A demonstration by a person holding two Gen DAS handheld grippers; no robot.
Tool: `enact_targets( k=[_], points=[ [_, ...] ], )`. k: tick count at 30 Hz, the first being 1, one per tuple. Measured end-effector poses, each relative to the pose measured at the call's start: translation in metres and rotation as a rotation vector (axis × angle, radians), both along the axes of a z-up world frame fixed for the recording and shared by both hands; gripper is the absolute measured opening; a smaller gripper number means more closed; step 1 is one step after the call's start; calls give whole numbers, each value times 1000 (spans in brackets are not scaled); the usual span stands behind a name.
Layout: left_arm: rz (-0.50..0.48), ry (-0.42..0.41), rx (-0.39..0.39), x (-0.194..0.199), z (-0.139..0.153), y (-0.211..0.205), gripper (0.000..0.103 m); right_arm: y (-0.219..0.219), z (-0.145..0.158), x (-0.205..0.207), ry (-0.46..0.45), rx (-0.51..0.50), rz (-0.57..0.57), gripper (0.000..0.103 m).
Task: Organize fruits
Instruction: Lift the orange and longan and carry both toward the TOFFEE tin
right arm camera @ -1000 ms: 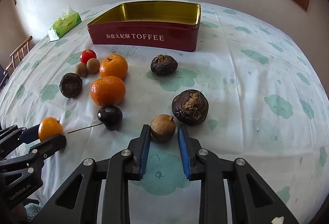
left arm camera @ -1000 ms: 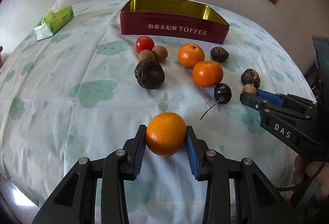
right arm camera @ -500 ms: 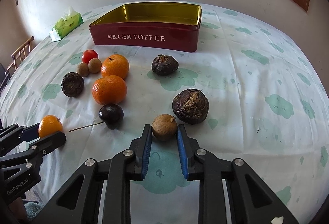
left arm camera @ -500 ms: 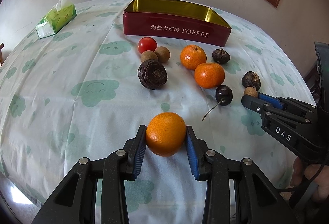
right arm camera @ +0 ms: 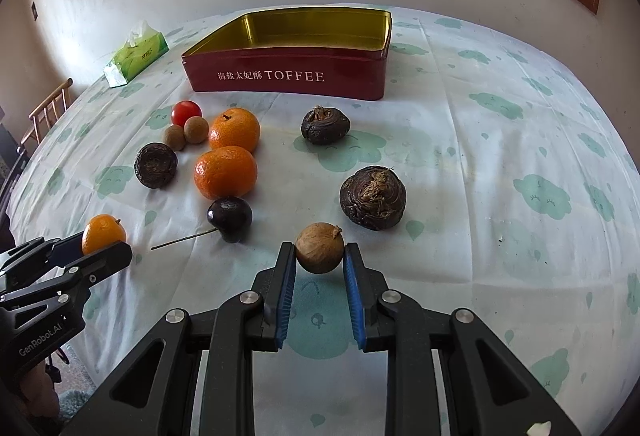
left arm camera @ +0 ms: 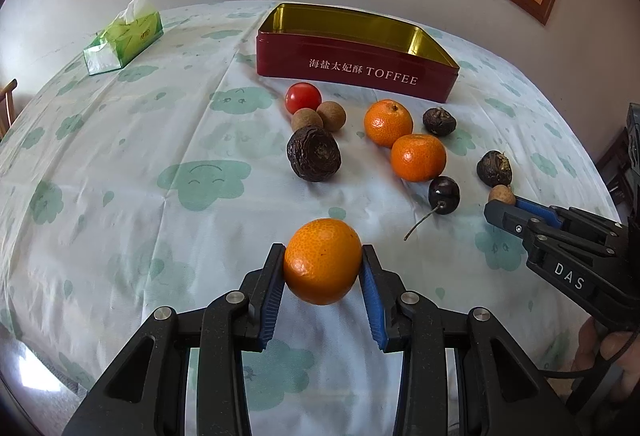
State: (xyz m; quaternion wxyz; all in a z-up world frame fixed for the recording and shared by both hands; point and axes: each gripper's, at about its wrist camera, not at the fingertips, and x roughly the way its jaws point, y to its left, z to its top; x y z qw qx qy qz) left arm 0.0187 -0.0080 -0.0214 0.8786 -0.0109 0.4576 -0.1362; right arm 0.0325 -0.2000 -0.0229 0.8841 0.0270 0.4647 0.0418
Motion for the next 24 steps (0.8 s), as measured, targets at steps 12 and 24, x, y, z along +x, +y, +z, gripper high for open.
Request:
enact_targets(
  k=[12, 24],
  points=[
    [18, -25, 7, 0, 9, 5, 38, 4, 14, -5, -15, 7, 19, 23],
    [22, -60, 14, 10, 24, 10, 38, 7, 29, -1, -35, 10, 43, 23]
  ],
)
